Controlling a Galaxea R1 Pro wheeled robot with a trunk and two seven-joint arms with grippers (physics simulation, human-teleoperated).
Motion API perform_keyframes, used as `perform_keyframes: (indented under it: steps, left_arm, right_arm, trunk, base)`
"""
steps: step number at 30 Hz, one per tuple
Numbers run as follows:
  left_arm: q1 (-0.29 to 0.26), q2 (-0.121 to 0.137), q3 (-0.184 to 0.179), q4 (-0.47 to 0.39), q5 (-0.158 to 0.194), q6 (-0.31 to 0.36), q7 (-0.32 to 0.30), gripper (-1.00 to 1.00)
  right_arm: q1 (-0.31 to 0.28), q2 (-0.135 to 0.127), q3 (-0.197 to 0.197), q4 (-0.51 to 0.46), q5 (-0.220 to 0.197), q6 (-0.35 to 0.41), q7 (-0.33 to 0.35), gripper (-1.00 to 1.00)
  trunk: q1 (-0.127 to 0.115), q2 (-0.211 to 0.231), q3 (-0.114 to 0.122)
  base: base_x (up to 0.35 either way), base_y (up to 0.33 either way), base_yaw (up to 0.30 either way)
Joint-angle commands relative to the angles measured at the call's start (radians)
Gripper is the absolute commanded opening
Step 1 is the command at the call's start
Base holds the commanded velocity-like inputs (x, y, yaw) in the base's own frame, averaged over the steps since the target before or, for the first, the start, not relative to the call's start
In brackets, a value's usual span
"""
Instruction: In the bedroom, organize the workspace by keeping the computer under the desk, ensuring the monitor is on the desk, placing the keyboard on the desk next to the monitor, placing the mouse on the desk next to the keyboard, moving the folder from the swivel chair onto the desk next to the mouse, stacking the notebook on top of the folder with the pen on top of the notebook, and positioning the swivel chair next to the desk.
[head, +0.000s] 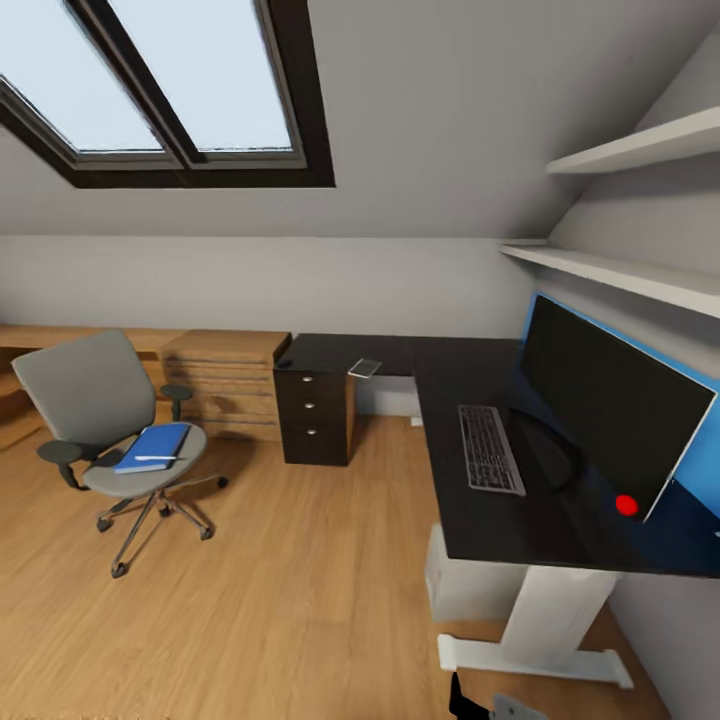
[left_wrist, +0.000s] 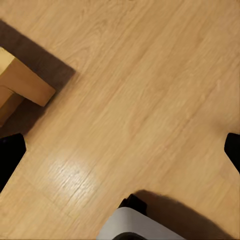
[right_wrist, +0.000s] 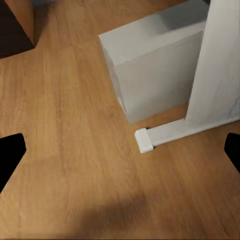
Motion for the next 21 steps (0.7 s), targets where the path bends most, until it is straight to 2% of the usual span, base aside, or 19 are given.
perform_keyframes:
  steps: [1, 13, 21]
  left_arm:
    - [-0.001, 0.002, -0.007, -0.001, 0.01, -0.007, 0.004, 1.0]
    - [-0.001, 0.001, -0.008, -0.001, 0.009, -0.038, 0.004, 1.0]
    - [-0.001, 0.0, -0.01, -0.001, 0.008, -0.041, 0.006, 1.0]
  right_arm:
    - [0.0, 0.001, 0.002, 0.0, 0.001, -0.003, -0.007, 1.0]
    - [0.0, 0.004, 0.002, 0.002, 0.002, -0.003, -0.007, 1.0]
    - [0.0, 0.004, 0.003, 0.002, 0.002, -0.004, -0.008, 1.0]
  trunk:
    - [0.001, -0.001, -0.001]
    - [0.001, -0.001, -0.001]
    - [0.001, -0.001, 0.004]
  base:
    - [0.153, 0.309, 0.261]
    - [0.182, 0.293, 0.269]
    - [0.316, 0.073, 0.209]
